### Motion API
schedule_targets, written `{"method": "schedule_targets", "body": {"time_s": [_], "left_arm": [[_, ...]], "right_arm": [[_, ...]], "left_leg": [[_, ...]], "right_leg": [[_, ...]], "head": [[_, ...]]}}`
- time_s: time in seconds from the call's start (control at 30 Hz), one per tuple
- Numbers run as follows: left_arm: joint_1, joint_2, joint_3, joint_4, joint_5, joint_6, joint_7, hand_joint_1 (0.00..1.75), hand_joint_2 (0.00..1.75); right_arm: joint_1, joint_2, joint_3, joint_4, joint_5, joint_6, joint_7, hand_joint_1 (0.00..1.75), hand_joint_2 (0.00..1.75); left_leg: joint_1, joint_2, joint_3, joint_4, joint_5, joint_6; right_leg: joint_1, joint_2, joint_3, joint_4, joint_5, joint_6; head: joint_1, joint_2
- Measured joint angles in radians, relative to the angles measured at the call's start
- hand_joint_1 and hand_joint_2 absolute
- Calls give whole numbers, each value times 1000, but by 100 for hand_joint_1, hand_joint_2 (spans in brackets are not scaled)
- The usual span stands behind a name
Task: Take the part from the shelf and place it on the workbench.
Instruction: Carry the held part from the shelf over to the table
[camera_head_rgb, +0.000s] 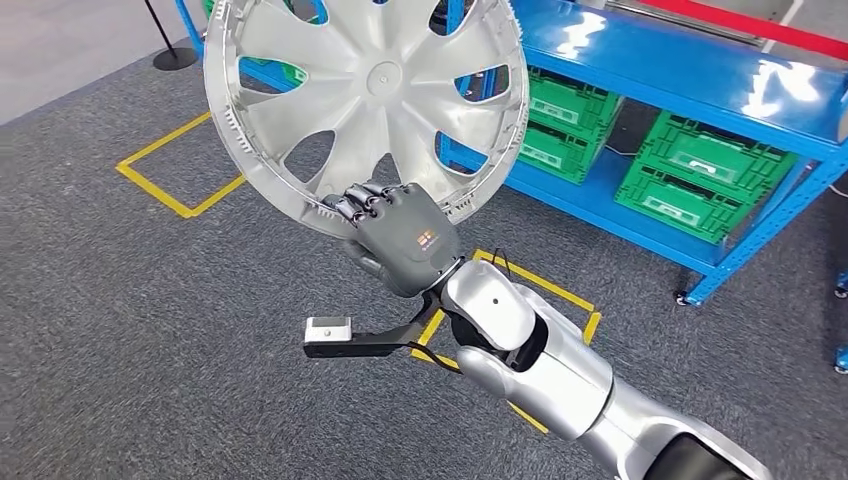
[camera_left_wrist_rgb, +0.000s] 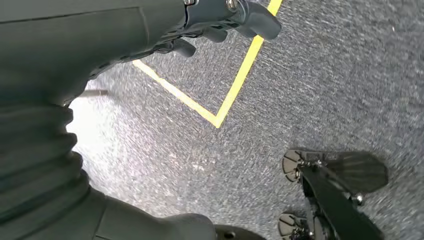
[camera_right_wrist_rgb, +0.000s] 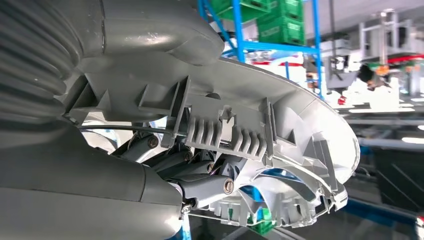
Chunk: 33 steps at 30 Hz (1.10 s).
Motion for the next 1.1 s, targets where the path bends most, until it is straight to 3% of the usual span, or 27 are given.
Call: {"method": "schedule_targets", "body": {"time_s": [0.07,0.1,0.13,0.2,0.27,0.33,0.37,0.4,0.47,0.53,0.6,0.63,0.67,0.7,0.77,0.83,0.87,0.9,0.93,1.0,1.07,1.1], "left_arm": [[1,0,0,0,0,0,-1,0,175],[2,1,0,0,0,0,-1,0,175],[4,1,0,0,0,0,-1,0,175],[5,1,0,0,0,0,-1,0,175],[2,0,0,0,0,0,-1,0,175],[2,0,0,0,0,0,-1,0,175],[2,0,0,0,0,0,-1,0,175],[3,0,0,0,0,0,-1,0,175],[2,1,0,0,0,0,-1,0,175],[0,1,0,0,0,0,-2,0,175],[1,1,0,0,0,0,-2,0,175],[2,1,0,0,0,0,-1,0,175],[3,0,0,0,0,0,-1,0,175],[3,0,0,0,0,0,-1,0,175],[1,1,0,0,0,0,-1,0,175],[-1,1,0,0,0,1,-1,0,175],[0,1,0,0,0,1,-1,0,175],[1,1,0,0,0,0,-1,0,175],[2,0,0,0,0,0,-1,0,175],[1,0,0,0,0,0,-1,0,175],[0,0,0,0,-4,0,0,0,175],[1,1,0,0,-7,-1,3,0,175]], "right_arm": [[3,-5,0,-3,0,-5,-1,175,175],[4,-7,0,-5,0,-7,0,175,175],[4,-8,-1,-7,0,-7,0,175,175],[5,-8,-1,-10,-1,-9,0,175,175],[9,-11,-2,-11,-1,-9,-2,175,175],[14,-13,-2,-11,-1,-9,-3,175,175],[15,-13,-2,-11,-1,-9,-3,175,175],[16,-14,-2,-11,-1,-9,-3,175,175],[16,-14,-2,-12,-1,-9,-3,175,175],[15,-15,-2,-13,-1,-9,-3,175,175],[15,-15,-2,-15,-1,-9,-4,175,175],[14,-15,-2,-16,-1,-10,-4,175,175],[14,-15,-3,-17,-1,-10,-3,175,175],[14,-16,-5,-18,-1,-10,-3,175,175],[17,-19,-8,-18,-1,-10,-3,175,175],[20,-23,-8,-18,-1,-10,-4,175,175],[22,-24,-8,-18,-1,-10,-4,175,175],[22,-25,-8,-18,-1,-9,-3,175,175],[22,-25,-9,-18,-1,-9,-3,175,175],[22,-25,-9,-18,-1,-10,-3,175,175],[22,-27,-10,-19,0,-12,-3,175,175],[23,-28,-10,-19,0,-17,-3,175,175]], "left_leg": [[1,-19,-6,-3,6,-15],[3,-28,-9,-7,10,-23],[2,-21,-12,-7,10,-28],[0,28,-36,41,-20,-37],[-1,79,-91,165,-85,-42],[0,91,-131,261,-118,-46],[0,93,-126,259,-108,-46],[-1,98,-101,217,-84,-45],[-6,130,-21,81,-33,-37],[-13,153,23,-1,-15,-23],[-15,138,21,-9,-14,-10],[-13,128,21,-11,-12,-5],[-10,117,22,-14,-9,1],[-8,107,22,-17,-7,7],[-6,87,21,-18,-3,14],[-6,63,17,-15,-3,15],[-6,51,15,-13,-2,15],[-5,37,14,-10,-2,14],[-4,24,13,-7,-2,12],[-4,-1,9,-2,1,3],[-3,-19,2,-3,6,-11],[-2,-28,-2,-6,10,-19]], "right_leg": [[4,7,9,-23,3,-5],[5,-4,10,-25,7,-11],[4,-15,13,-30,11,-18],[1,-39,19,-39,18,-32],[4,-65,20,-41,18,-39],[6,-92,20,-40,17,-41],[6,-105,20,-39,15,-41],[7,-116,20,-38,14,-40],[10,-138,22,-36,9,-35],[15,-156,24,-34,5,-27],[18,-173,27,-36,3,-17],[16,-171,28,-34,0,-10],[14,-154,24,-22,-10,-4],[12,-128,11,9,-30,1],[8,-76,-43,124,-89,6],[7,-63,-99,234,-125,8],[7,-62,-108,247,-118,7],[6,-59,-95,217,-92,6],[4,-51,-65,154,-55,4],[-1,-16,-5,26,-6,1],[1,1,11,-18,0,-5],[4,-9,12,-21,4,-11]], "head": [[0,0],[0,0],[0,0],[-5,0],[-10,0],[-10,0],[-10,0],[-10,0],[-10,0],[-8,0],[-7,0],[-7,0],[-6,0],[-6,0],[-4,0],[-3,0],[-3,0],[-3,0],[-3,0],[-3,0],[-4,0],[-4,0]]}}
